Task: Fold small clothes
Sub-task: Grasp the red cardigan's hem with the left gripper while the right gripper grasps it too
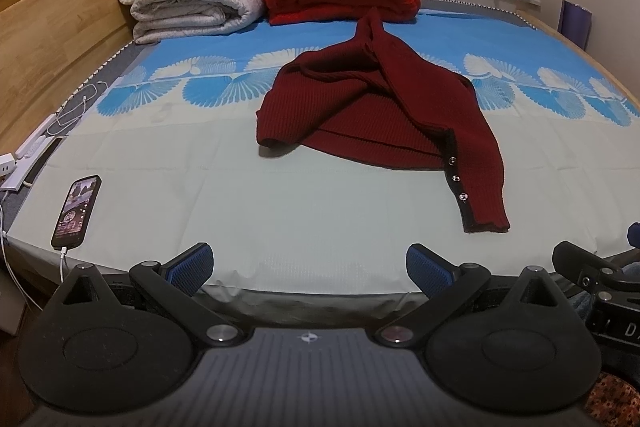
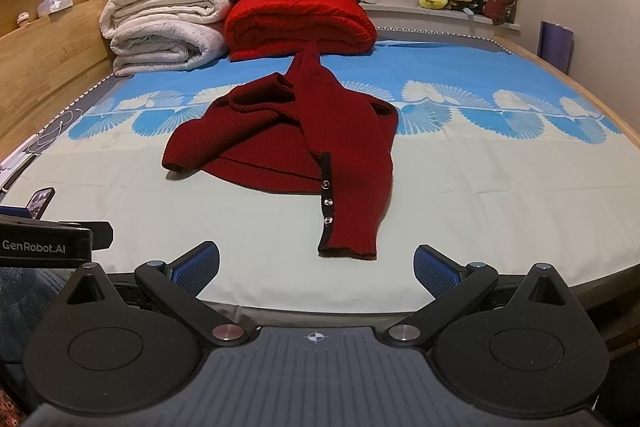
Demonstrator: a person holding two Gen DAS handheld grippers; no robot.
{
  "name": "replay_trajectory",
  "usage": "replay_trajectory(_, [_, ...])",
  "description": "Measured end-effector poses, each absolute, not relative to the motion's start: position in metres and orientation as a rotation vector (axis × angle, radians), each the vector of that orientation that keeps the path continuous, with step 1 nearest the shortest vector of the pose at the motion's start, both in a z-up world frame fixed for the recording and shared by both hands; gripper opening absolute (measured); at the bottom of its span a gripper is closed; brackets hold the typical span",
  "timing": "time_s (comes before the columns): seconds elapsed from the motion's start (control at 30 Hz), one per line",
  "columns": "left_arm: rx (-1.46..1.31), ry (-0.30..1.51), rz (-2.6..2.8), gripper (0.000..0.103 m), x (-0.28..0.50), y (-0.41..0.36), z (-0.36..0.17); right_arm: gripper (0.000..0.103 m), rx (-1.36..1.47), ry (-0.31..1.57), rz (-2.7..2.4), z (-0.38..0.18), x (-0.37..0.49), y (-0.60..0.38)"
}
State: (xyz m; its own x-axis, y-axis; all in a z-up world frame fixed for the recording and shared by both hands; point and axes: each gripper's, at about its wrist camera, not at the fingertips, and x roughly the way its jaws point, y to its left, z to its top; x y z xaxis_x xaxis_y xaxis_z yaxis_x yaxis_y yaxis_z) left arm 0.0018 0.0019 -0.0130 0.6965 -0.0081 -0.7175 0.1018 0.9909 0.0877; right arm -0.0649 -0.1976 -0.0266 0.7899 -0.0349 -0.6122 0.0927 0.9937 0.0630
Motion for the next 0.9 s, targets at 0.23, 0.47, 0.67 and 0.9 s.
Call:
replay_trajectory(0.23, [0.129,0.842,-0.103,0.103,0.019,-0.002,-0.025,0.102,0.104,0.649,-0.070,-0.033,-0.053,-0.206])
replay_trajectory(0.47, [0.117,0.840,-0.164,0.103,0.067,-0.025,-0.033,0.102,0.094,0.528,-0.239,-0.032,-0.012,-0.253])
replay_trajectory(0.67, [0.091,0.882,-0.369,0.103,0.137,-0.084,-0.062,0.102,0.170,0.485,-0.441,-0.057,0.046,-0.316])
replay_trajectory(0.9, [0.127,0.992,-0.459,0.103,0.227,-0.169,-0.118,0.102,0.296,0.602,-0.491,-0.111,0.071,-0.368])
